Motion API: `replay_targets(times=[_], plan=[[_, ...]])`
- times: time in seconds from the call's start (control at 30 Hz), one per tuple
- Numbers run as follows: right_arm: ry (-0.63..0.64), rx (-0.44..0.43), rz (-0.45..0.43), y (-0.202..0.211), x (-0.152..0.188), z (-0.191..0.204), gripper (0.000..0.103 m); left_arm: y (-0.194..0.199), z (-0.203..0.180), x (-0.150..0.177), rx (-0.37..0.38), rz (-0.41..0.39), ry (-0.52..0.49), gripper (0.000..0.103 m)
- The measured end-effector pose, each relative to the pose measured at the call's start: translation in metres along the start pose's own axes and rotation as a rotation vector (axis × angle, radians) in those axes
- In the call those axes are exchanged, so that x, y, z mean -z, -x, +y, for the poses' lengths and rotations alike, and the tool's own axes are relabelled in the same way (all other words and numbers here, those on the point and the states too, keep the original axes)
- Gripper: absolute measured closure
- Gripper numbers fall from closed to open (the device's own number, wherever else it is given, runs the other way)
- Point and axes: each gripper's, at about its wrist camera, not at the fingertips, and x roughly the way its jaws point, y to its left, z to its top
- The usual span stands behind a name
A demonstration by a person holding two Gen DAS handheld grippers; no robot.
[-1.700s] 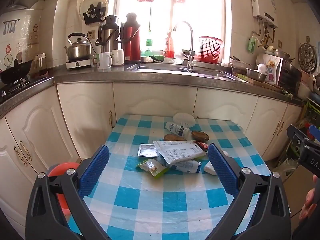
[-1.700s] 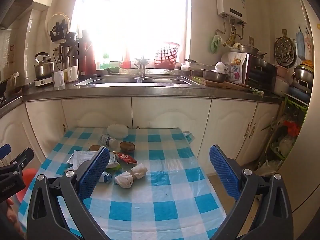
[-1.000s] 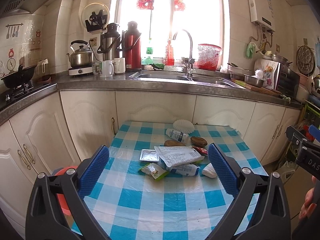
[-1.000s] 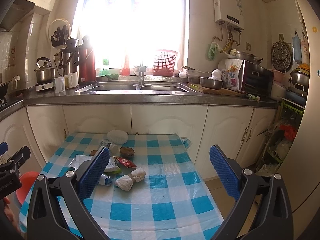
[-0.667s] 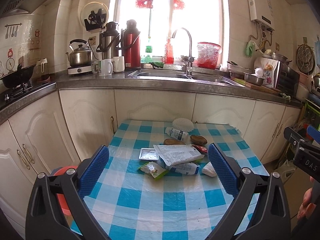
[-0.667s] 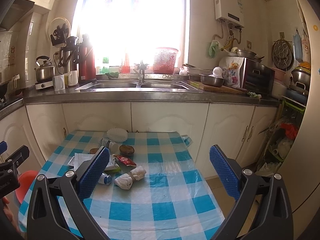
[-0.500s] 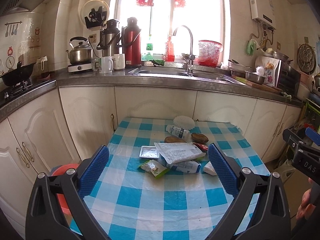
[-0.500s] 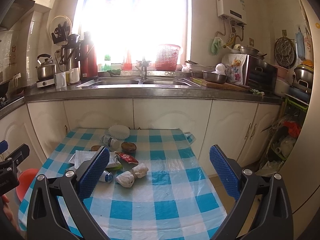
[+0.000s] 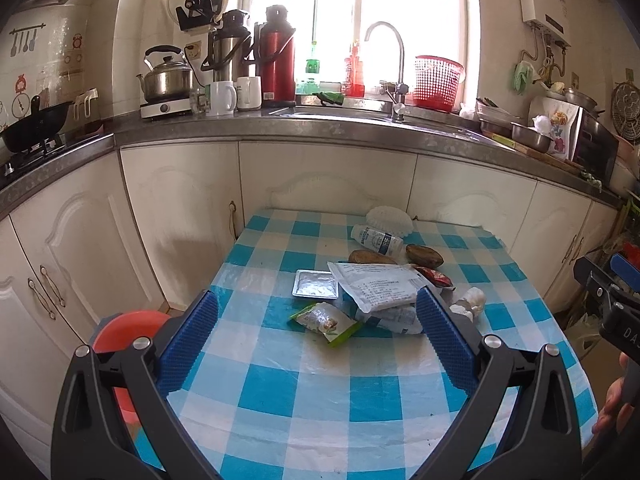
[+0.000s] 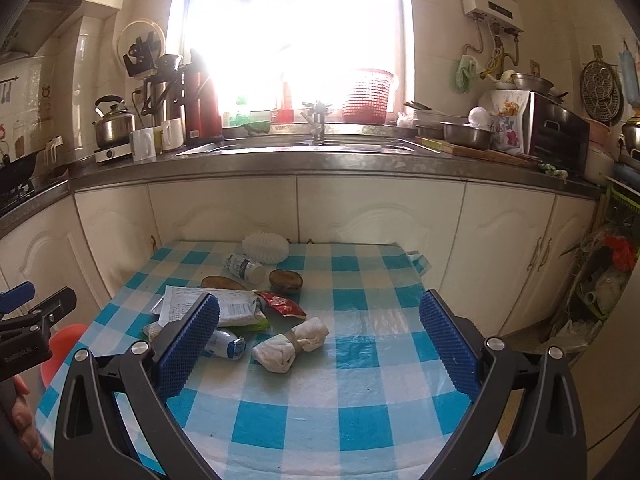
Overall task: Collect trash
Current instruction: 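Grasp the white paper packet with the left tool while the right tool grasps the cloth bundle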
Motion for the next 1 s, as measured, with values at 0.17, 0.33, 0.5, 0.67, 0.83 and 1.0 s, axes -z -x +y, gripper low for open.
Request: replay_targets(times=[0.17, 0.33, 0.5, 0.67, 0.83, 1.0], plan=[[-0.020, -0.085, 0.043, -0.031, 0.016, -0.002, 0.005, -0.031, 0.001, 0.008, 0.056, 0.043, -0.006, 0.004], [-0.104, -0.169, 0.176, -0.067, 0.033, -0.007, 0.005, -0.076, -0.002, 0.014, 0.225, 0.156, 0.094, 0.004], [-0.202, -0.213, 0.286, -0.100, 0.051, -0.016, 0.005, -0.124, -0.007, 0.010, 0.325, 0.226, 0.142, 0.004], [-0.241, -0.223, 0.339, -0.123, 0.057, -0.021, 0.005, -0.167, -0.009, 0.008, 0.372, 0.317, 0.201, 0.005], [-0.277, -0.244, 0.383, -0.147, 0.058, -0.026, 0.009, -0.195, -0.016, 0.004, 0.427, 0.369, 0.223, 0.011], [-0.331, -0.273, 0.446, -0.173, 0.062, -0.030, 0.044, -0.220, -0.021, 0.002, 0.458, 0.414, 0.223, 0.021]])
